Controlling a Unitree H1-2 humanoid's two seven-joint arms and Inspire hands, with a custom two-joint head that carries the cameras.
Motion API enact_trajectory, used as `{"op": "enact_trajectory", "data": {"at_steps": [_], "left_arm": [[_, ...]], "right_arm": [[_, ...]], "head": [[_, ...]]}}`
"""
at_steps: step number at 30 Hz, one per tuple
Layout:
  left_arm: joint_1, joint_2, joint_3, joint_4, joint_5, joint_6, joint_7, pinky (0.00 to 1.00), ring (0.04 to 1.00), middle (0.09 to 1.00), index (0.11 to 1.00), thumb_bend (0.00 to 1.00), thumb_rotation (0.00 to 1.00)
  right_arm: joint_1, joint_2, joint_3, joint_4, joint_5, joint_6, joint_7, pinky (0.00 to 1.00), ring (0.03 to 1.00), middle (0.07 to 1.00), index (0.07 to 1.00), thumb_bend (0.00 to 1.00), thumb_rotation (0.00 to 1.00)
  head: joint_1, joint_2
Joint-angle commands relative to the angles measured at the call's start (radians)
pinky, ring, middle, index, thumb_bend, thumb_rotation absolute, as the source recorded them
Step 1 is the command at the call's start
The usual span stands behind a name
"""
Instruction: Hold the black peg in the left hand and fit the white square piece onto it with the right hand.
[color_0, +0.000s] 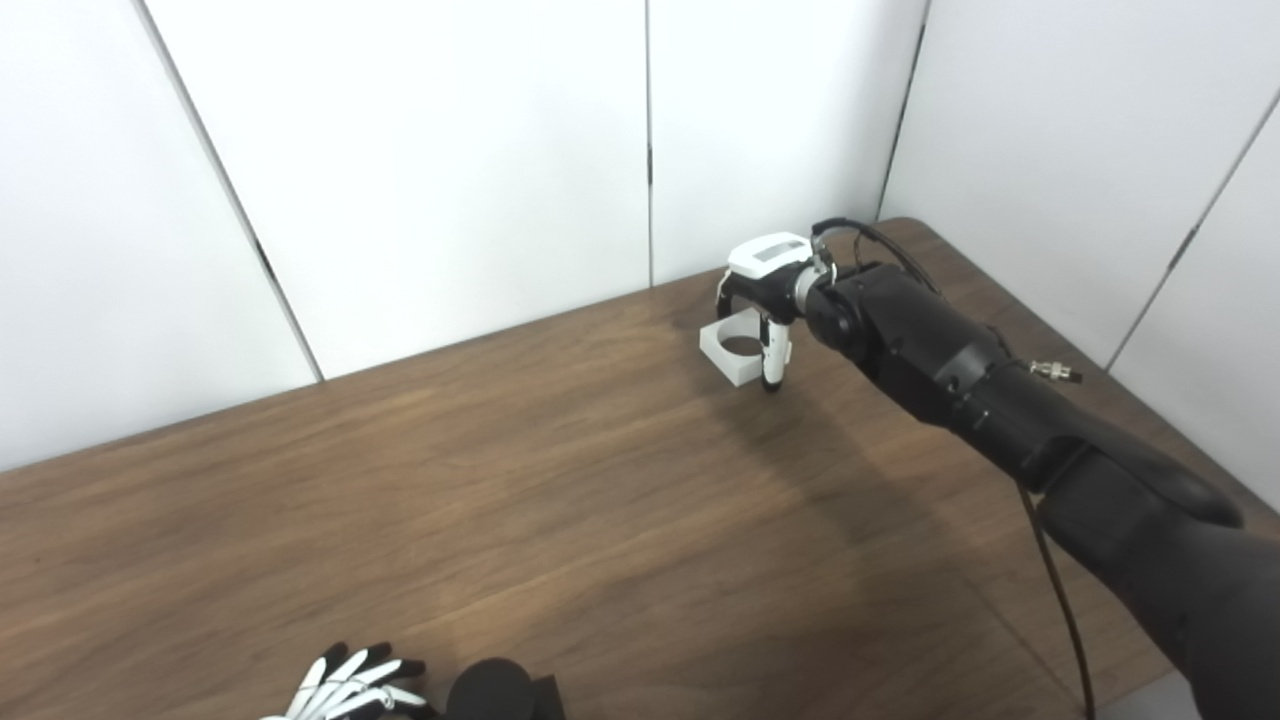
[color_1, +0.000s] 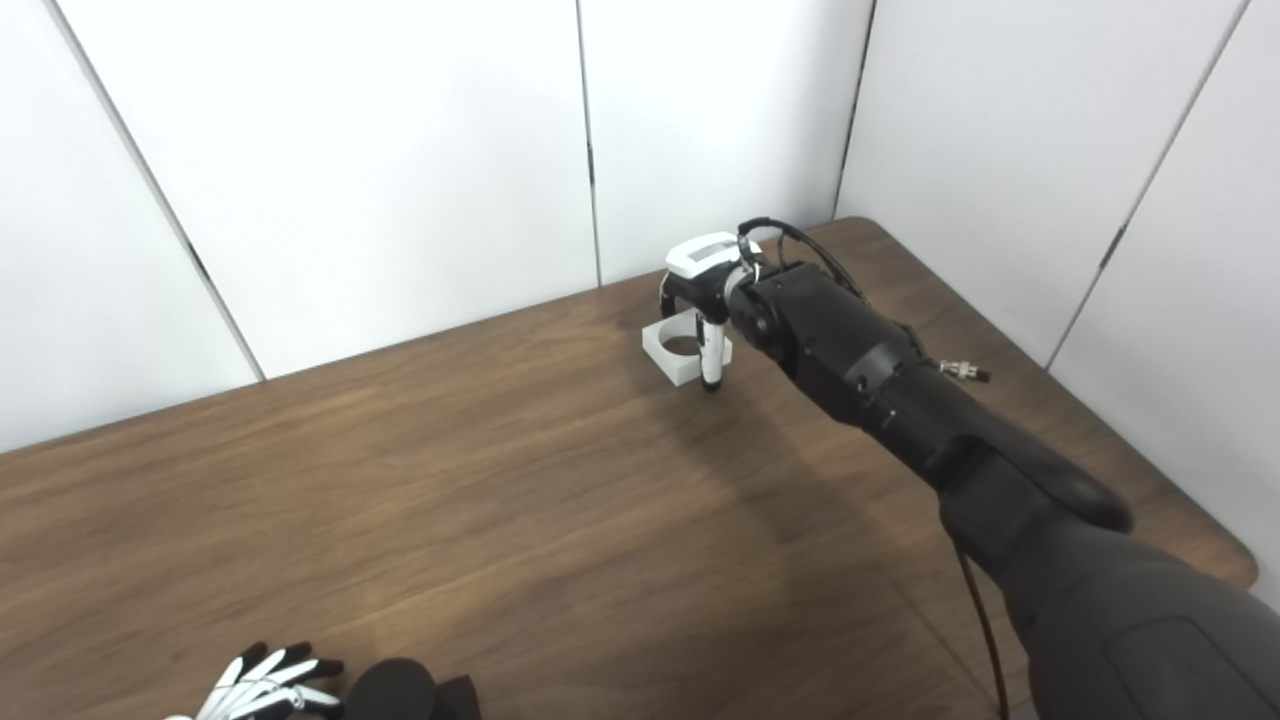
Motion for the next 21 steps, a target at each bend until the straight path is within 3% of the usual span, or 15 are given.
{"op": "enact_trajectory", "data": {"at_steps": [1, 4, 5, 7, 21], "left_arm": [[0.035, 0.012, -0.016, 0.02, 0.04, 0.046, -0.041, 1.0, 0.894, 0.802, 0.483, 0.52, 0.05], [0.035, 0.011, -0.016, 0.02, 0.042, 0.044, -0.039, 0.99, 0.89, 0.799, 0.483, 0.52, 0.05], [0.035, 0.011, -0.016, 0.019, 0.041, 0.045, -0.04, 1.0, 0.891, 0.801, 0.483, 0.52, 0.05], [0.036, 0.011, -0.016, 0.016, 0.04, 0.048, -0.043, 1.0, 0.894, 0.803, 0.483, 0.52, 0.05], [0.038, 0.011, -0.014, 0.004, 0.04, 0.059, -0.048, 1.0, 0.891, 0.801, 0.484, 0.52, 0.05]], "right_arm": [[-0.037, -0.019, -0.02, -0.037, -0.001, -0.019, -0.028, 1.0, 0.993, 0.914, 0.683, 0.82, 0.13], [-0.031, -0.022, -0.023, -0.044, 0.006, -0.031, -0.034, 0.98, 0.986, 0.896, 0.634, 0.81, 0.12], [-0.028, -0.023, -0.025, -0.046, 0.009, -0.038, -0.037, 0.97, 0.978, 0.889, 0.551, 0.64, 0.13], [-0.023, -0.024, -0.031, -0.047, 0.015, -0.055, -0.049, 0.95, 0.97, 0.882, 0.505, 0.55, 0.14], [0.006, -0.015, -0.052, -0.034, 0.025, -0.133, -0.158, 0.84, 0.87, 0.793, 0.485, 0.52, 0.13]], "head": [[-0.001, 0.002], [0.001, 0.004], [0.002, 0.004], [0.004, 0.006], [0.003, 0.012]]}}
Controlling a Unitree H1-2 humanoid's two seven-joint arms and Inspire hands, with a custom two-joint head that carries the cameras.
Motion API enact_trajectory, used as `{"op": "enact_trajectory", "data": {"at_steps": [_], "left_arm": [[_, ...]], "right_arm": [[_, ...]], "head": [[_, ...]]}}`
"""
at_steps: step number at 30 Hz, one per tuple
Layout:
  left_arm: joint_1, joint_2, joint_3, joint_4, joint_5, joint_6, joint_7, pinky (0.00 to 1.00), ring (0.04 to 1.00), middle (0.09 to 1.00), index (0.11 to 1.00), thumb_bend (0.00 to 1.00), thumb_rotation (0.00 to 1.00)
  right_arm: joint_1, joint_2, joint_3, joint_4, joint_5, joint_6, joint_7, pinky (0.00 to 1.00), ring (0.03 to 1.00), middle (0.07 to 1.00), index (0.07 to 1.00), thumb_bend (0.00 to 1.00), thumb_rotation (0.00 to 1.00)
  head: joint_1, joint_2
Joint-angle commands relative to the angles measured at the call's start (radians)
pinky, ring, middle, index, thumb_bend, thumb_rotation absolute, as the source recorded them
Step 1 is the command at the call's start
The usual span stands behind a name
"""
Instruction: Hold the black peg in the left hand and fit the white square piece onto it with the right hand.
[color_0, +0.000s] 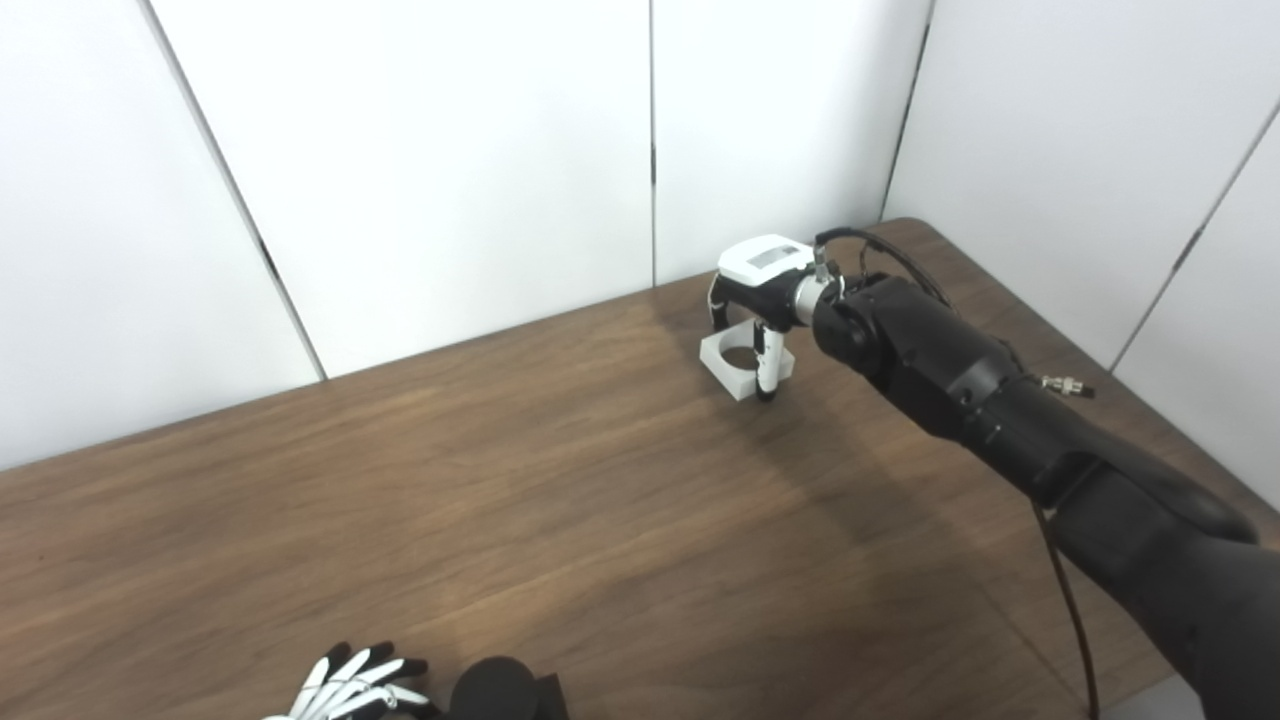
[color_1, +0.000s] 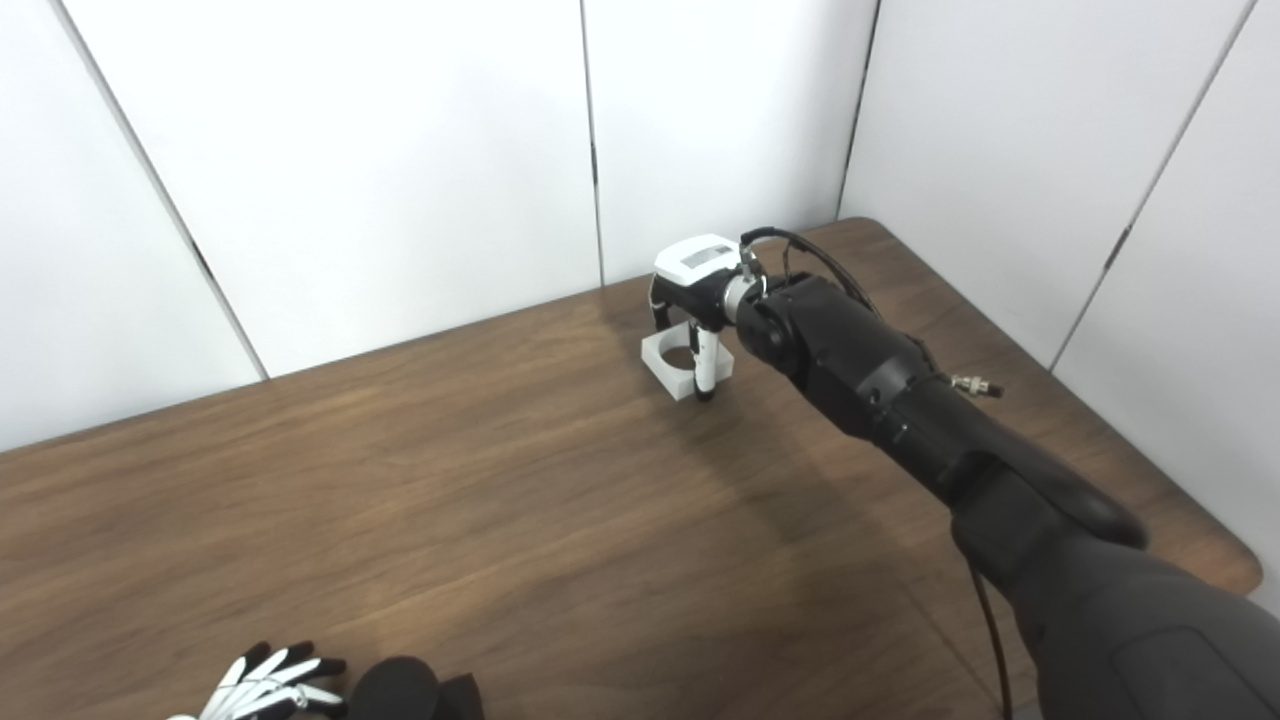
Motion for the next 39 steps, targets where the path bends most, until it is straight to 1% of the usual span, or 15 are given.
{"op": "enact_trajectory", "data": {"at_steps": [1, 5, 8, 12, 13, 14, 16, 20, 24, 26, 28, 30, 31, 34, 39], "left_arm": [[0.033, 0.015, -0.014, 0.011, 0.036, 0.056, -0.053, 1.0, 0.893, 0.803, 0.484, 0.52, 0.05], [0.034, 0.014, -0.014, 0.004, 0.037, 0.061, -0.054, 0.99, 0.892, 0.803, 0.484, 0.52, 0.05], [0.034, 0.013, -0.015, -0.01, 0.039, 0.074, -0.062, 0.99, 0.892, 0.805, 0.484, 0.52, 0.05], [0.035, 0.011, -0.019, -0.032, 0.046, 0.1, -0.076, 0.99, 0.899, 0.811, 0.485, 0.52, 0.05], [0.035, 0.01, -0.021, -0.039, 0.048, 0.105, -0.078, 0.99, 0.899, 0.811, 0.485, 0.52, 0.05], [0.035, 0.01, -0.022, -0.044, 0.05, 0.111, -0.08, 0.98, 0.899, 0.811, 0.485, 0.52, 0.05], [0.034, 0.007, -0.026, -0.062, 0.053, 0.128, -0.088, 0.98, 0.899, 0.812, 0.485, 0.52, 0.05], [0.028, -0.001, -0.034, -0.107, 0.059, 0.171, -0.122, 0.97, 0.895, 0.812, 0.486, 0.52, 0.05], [0.016, -0.016, -0.049, -0.143, 0.085, 0.212, -0.149, 0.96, 0.888, 0.804, 0.485, 0.52, 0.05], [0.01, -0.022, -0.056, -0.15, 0.095, 0.224, -0.154, 0.96, 0.888, 0.802, 0.485, 0.52, 0.05], [0.003, -0.029, -0.064, -0.15, 0.11, 0.231, -0.155, 0.96, 0.889, 0.801, 0.485, 0.52, 0.05], [-0.003, -0.034, -0.071, -0.148, 0.118, 0.237, -0.153, 0.97, 0.889, 0.8, 0.485, 0.52, 0.05], [-0.005, -0.036, -0.074, -0.147, 0.12, 0.241, -0.152, 0.97, 0.892, 0.8, 0.485, 0.52, 0.05], [-0.01, -0.044, -0.079, -0.149, 0.124, 0.252, -0.151, 0.97, 0.894, 0.801, 0.484, 0.52, 0.05], [-0.018, -0.051, -0.088, -0.156, 0.141, 0.266, -0.154, 0.97, 0.893, 0.801, 0.484, 0.52, 0.05]], "right_arm": [[-0.028, -0.018, -0.024, -0.018, -0.002, -0.022, -0.052, 0.84, 0.868, 0.791, 0.485, 0.52, 0.13], [-0.024, -0.027, -0.021, -0.051, -0.008, -0.021, -0.04, 0.85, 0.874, 0.792, 0.486, 0.52, 0.13], [-0.015, -0.037, -0.031, -0.118, -0.007, -0.008, -0.005, 0.86, 0.882, 0.793, 0.486, 0.52, 0.13], [0.012, -0.058, -0.046, -0.268, -0.01, 0.0, 0.068, 0.9, 0.894, 0.792, 0.486, 0.52, 0.13], [0.019, -0.064, -0.049, -0.319, -0.012, 0.001, 0.095, 0.9, 0.894, 0.791, 0.486, 0.52, 0.13], [0.026, -0.07, -0.05, -0.37, -0.016, 0.003, 0.122, 0.9, 0.894, 0.789, 0.486, 0.52, 0.13], [0.036, -0.081, -0.055, -0.47, -0.018, 0.006, 0.18, 0.89, 0.889, 0.785, 0.485, 0.52, 0.13], [0.049, -0.08, -0.076, -0.634, 0.004, 0.026, 0.298, 0.91, 0.89, 0.787, 0.485, 0.52, 0.13], [0.056, -0.066, -0.098, -0.781, 0.024, 0.038, 0.399, 0.9, 0.887, 0.784, 0.485, 0.52, 0.13], [0.056, -0.056, -0.103, -0.848, 0.032, 0.037, 0.444, 0.9, 0.886, 0.782, 0.484, 0.52, 0.13], [0.049, -0.035, -0.094, -0.929, 0.046, 0.037, 0.499, 0.89, 0.889, 0.783, 0.484, 0.52, 0.13], [0.048, -0.013, -0.093, -0.988, 0.054, 0.042, 0.537, 0.89, 0.891, 0.783, 0.483, 0.52, 0.13], [0.048, 0.002, -0.095, -1.019, 0.059, 0.047, 0.554, 0.92, 0.893, 0.782, 0.483, 0.52, 0.13], [0.05, 0.038, -0.107, -1.078, 0.068, 0.054, 0.59, 0.94, 0.891, 0.778, 0.483, 0.52, 0.13], [0.047, 0.086, -0.12, -1.133, 0.082, 0.049, 0.627, 0.97, 0.889, 0.772, 0.482, 0.52, 0.13]], "head": [[0.0, 0.002], [0.008, 0.011], [0.034, 0.031], [0.085, 0.07], [0.103, 0.086], [0.103, 0.086], [0.139, 0.122], [0.182, 0.161], [0.245, 0.204], [0.262, 0.213], [0.29, 0.233], [0.299, 0.241], [0.303, 0.247], [0.309, 0.263], [0.309, 0.276]]}}
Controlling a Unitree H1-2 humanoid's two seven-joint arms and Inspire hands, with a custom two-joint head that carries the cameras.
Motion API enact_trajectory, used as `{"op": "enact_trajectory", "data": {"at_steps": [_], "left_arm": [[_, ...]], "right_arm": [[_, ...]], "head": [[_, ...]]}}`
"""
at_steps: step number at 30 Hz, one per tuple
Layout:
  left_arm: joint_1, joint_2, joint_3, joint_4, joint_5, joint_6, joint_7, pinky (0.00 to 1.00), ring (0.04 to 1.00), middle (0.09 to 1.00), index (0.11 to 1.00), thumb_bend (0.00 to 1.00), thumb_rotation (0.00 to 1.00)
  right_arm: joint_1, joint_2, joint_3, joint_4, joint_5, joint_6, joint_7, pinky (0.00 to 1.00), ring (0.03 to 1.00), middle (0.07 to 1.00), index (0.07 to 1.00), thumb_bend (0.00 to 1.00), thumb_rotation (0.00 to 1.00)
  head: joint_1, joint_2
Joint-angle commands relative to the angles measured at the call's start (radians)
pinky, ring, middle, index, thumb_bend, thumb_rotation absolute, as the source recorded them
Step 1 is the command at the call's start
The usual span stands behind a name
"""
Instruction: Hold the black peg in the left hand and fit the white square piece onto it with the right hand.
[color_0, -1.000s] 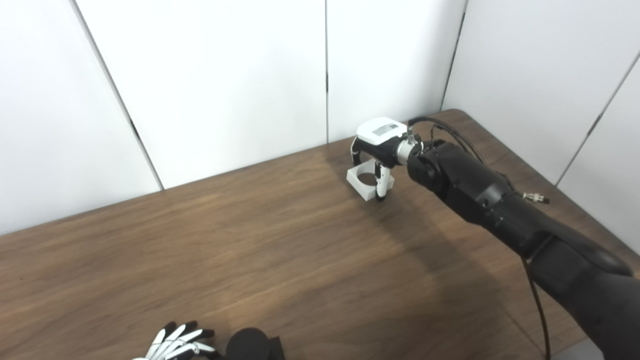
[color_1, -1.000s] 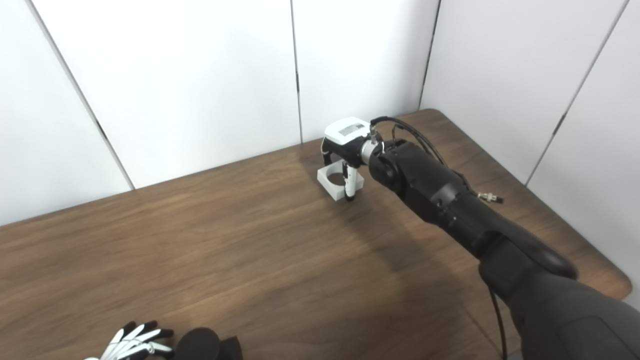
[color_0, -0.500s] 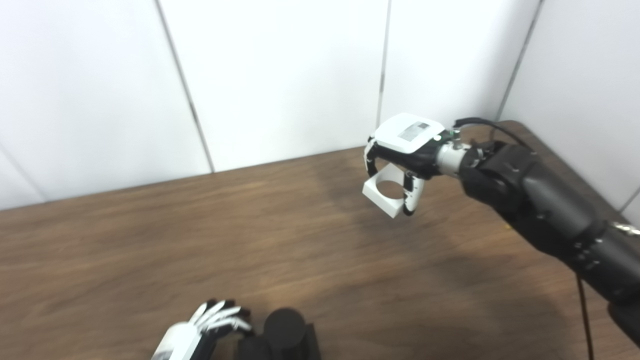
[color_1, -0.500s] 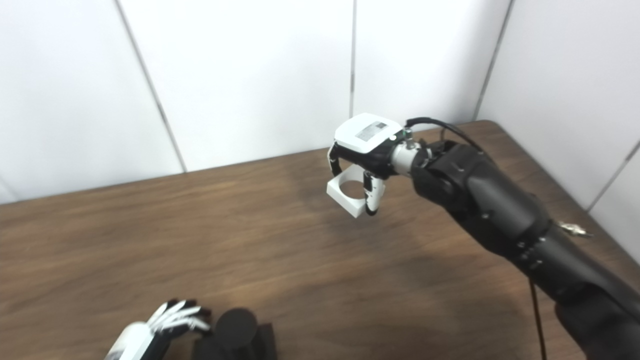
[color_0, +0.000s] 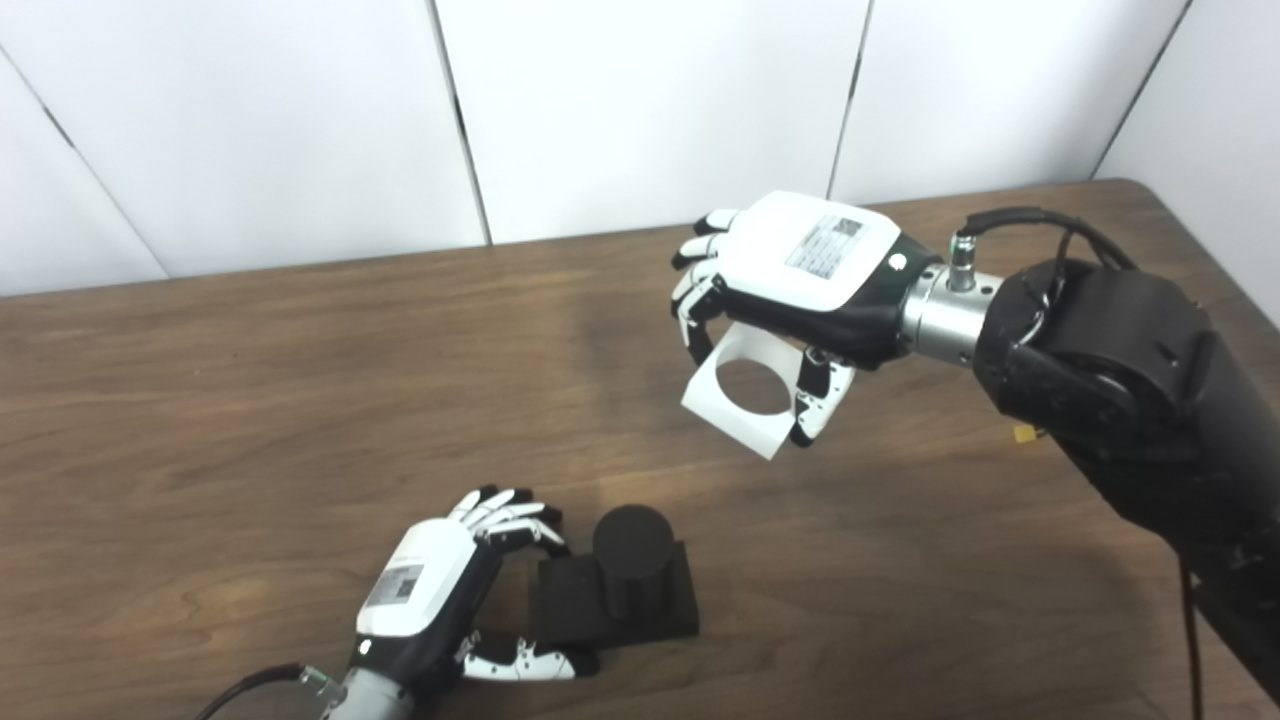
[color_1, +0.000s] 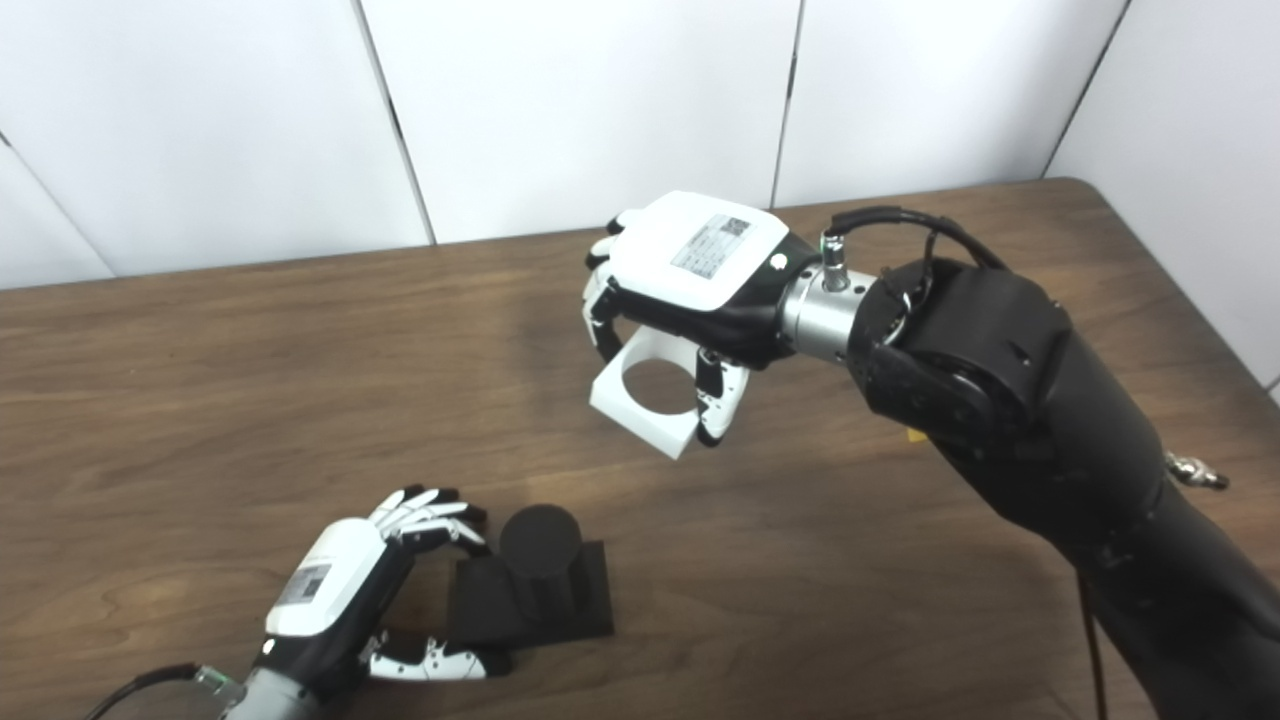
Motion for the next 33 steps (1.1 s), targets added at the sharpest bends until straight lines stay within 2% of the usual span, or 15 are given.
{"op": "enact_trajectory", "data": {"at_steps": [1, 5, 7, 17, 22, 33], "left_arm": [[-0.001, -0.003, -0.024, 0.001, 0.019, 0.013, -0.047, 0.97, 0.893, 0.802, 0.485, 0.52, 0.05], [-0.007, -0.006, -0.03, 0.0, 0.024, 0.02, -0.047, 0.97, 0.893, 0.8, 0.485, 0.52, 0.05], [-0.009, -0.008, -0.032, -0.001, 0.024, 0.022, -0.047, 0.97, 0.893, 0.799, 0.485, 0.52, 0.05], [-0.016, -0.015, -0.037, -0.003, 0.031, 0.032, -0.054, 0.97, 0.891, 0.797, 0.485, 0.52, 0.05], [-0.017, -0.023, -0.039, -0.008, 0.036, 0.04, -0.059, 0.98, 0.891, 0.798, 0.485, 0.52, 0.05], [-0.024, -0.032, -0.05, -0.024, 0.049, 0.068, -0.077, 0.97, 0.893, 0.801, 0.485, 0.52, 0.05]], "right_arm": [[-0.05, 0.009, -0.027, -0.044, 0.001, 0.013, 0.012, 0.97, 0.889, 0.772, 0.483, 0.52, 0.13], [-0.062, 0.044, -0.01, -0.077, 0.0, 0.033, 0.08, 0.95, 0.9, 0.784, 0.484, 0.52, 0.13], [-0.061, 0.069, 0.005, -0.073, -0.013, 0.022, 0.094, 0.93, 0.901, 0.785, 0.484, 0.52, 0.13], [-0.013, 0.168, 0.043, -0.056, -0.034, -0.018, 0.09, 0.95, 0.906, 0.795, 0.483, 0.52, 0.13], [0.001, 0.19, 0.062, -0.064, -0.053, -0.003, 0.128, 0.99, 0.928, 0.804, 0.484, 0.52, 0.13], [0.043, 0.204, 0.065, -0.056, -0.037, -0.018, 0.121, 0.98, 0.91, 0.795, 0.483, 0.52, 0.13]], "head": [[0.0, 0.007], [0.002, 0.013], [0.005, 0.016], [0.007, 0.027], [0.013, 0.03], [0.022, 0.039]]}}
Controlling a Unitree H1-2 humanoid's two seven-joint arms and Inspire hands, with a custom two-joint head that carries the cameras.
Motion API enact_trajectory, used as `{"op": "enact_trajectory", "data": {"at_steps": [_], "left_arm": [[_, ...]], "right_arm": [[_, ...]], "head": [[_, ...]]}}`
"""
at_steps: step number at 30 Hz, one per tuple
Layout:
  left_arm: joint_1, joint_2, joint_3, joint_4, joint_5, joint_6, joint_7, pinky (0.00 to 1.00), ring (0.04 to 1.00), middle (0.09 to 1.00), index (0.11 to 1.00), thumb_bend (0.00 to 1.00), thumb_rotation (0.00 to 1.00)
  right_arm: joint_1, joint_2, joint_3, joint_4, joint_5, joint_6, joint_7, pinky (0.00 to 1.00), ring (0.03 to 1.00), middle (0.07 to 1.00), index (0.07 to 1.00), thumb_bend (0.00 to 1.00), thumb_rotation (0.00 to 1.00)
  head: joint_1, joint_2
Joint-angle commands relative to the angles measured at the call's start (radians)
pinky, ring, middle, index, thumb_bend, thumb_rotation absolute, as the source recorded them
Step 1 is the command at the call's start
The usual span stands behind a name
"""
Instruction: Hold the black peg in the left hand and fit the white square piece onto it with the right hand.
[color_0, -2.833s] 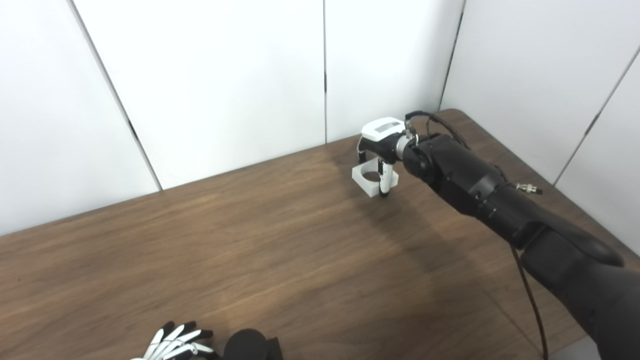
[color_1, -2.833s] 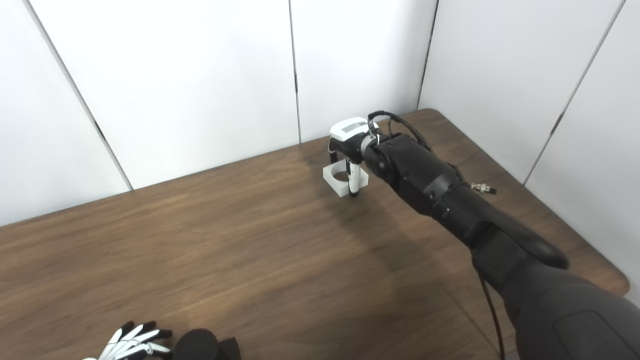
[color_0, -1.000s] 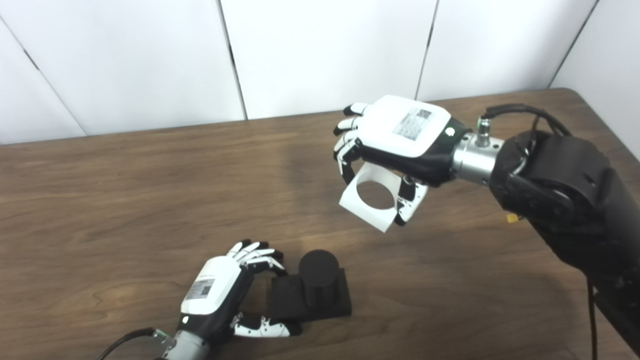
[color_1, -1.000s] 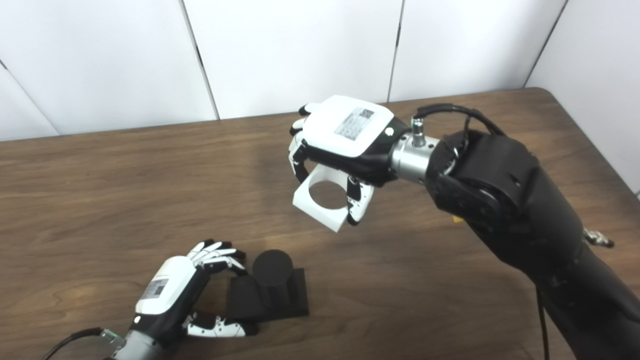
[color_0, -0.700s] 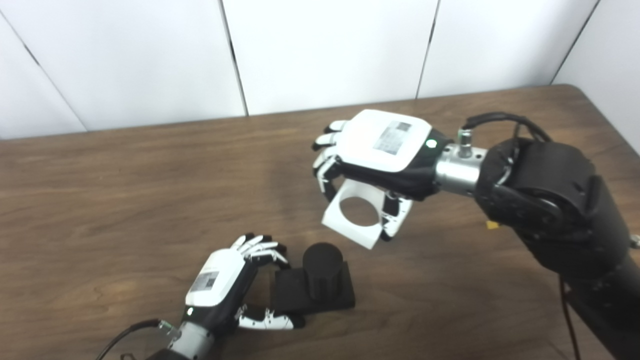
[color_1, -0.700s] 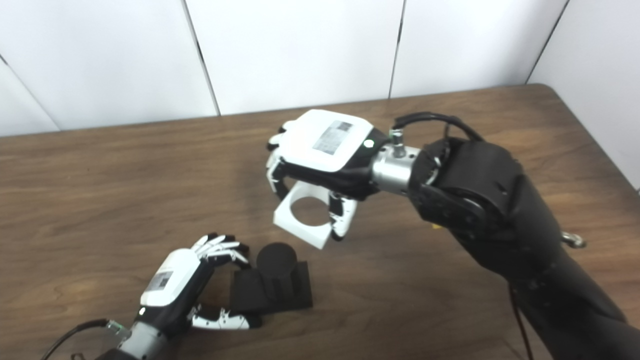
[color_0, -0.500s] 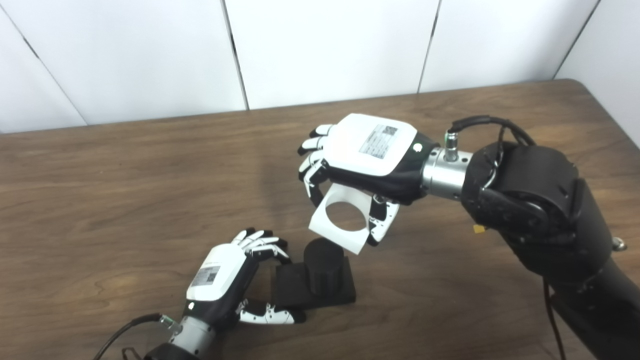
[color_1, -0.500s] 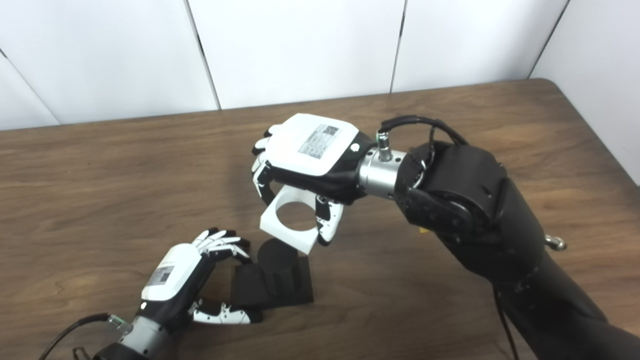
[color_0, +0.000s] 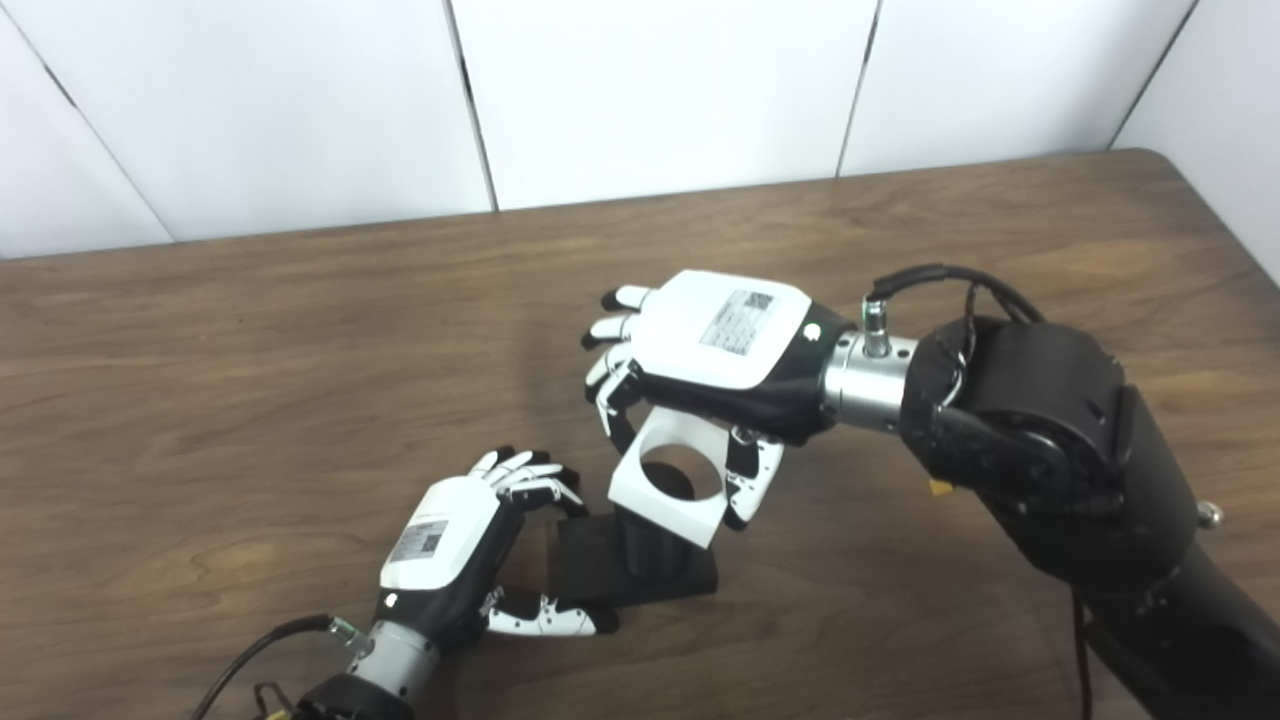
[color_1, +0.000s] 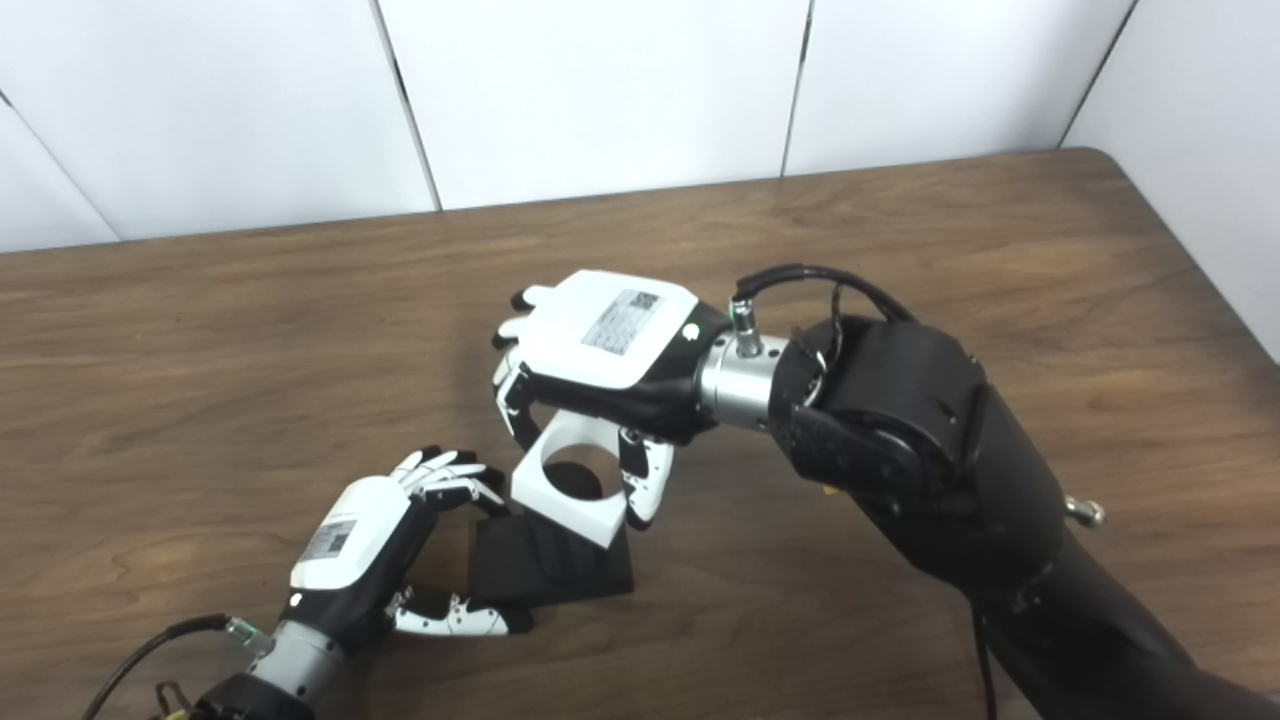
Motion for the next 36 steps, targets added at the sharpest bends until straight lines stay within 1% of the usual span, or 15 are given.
{"op": "enact_trajectory", "data": {"at_steps": [1, 7, 14, 18, 22, 26, 36], "left_arm": [[-0.006, -0.004, -0.023, -0.005, 0.012, 0.014, -0.052, 0.97, 0.893, 0.801, 0.485, 0.52, 0.05], [-0.006, -0.007, -0.028, -0.013, 0.012, 0.018, -0.051, 0.97, 0.891, 0.798, 0.485, 0.52, 0.05], [-0.009, -0.01, -0.034, -0.018, 0.023, 0.026, -0.055, 0.96, 0.89, 0.799, 0.485, 0.52, 0.05], [-0.009, -0.011, -0.037, -0.02, 0.025, 0.028, -0.054, 0.97, 0.89, 0.798, 0.484, 0.52, 0.05], [-0.01, -0.011, -0.038, -0.018, 0.025, 0.027, -0.051, 0.96, 0.887, 0.796, 0.485, 0.52, 0.05], [-0.008, -0.015, -0.039, -0.021, 0.025, 0.032, -0.053, 0.96, 0.888, 0.797, 0.485, 0.52, 0.05], [-0.006, -0.021, -0.039, -0.029, 0.029, 0.037, -0.06, 0.97, 0.891, 0.798, 0.484, 0.52, 0.05]], "right_arm": [[-0.027, 0.007, -0.005, -0.008, 0.005, -0.019, -0.019, 0.98, 0.909, 0.795, 0.483, 0.52, 0.13], [-0.024, 0.012, 0.004, -0.004, 0.009, -0.019, -0.017, 0.97, 0.913, 0.802, 0.485, 0.52, 0.13], [-0.021, 0.021, 0.008, 0.008, 0.003, -0.021, -0.025, 0.99, 0.924, 0.806, 0.485, 0.52, 0.13], [-0.017, 0.027, 0.006, 0.014, 0.0, -0.025, -0.034, 1.0, 0.924, 0.805, 0.484, 0.52, 0.13], [-0.021, 0.03, 0.002, 0.019, -0.002, -0.037, -0.044, 0.97, 0.917, 0.802, 0.484, 0.52, 0.13], [-0.02, 0.034, -0.005, 0.025, 0.0, -0.044, -0.056, 0.98, 0.916, 0.801, 0.484, 0.52, 0.13], [-0.024, 0.039, -0.004, 0.032, -0.005, -0.043, -0.054, 0.99, 0.918, 0.803, 0.484, 0.52, 0.13]], "head": [[0.0, 0.002], [0.009, 0.007], [0.013, 0.008], [0.013, 0.009], [0.016, 0.008], [0.022, 0.008], [0.022, 0.009]]}}
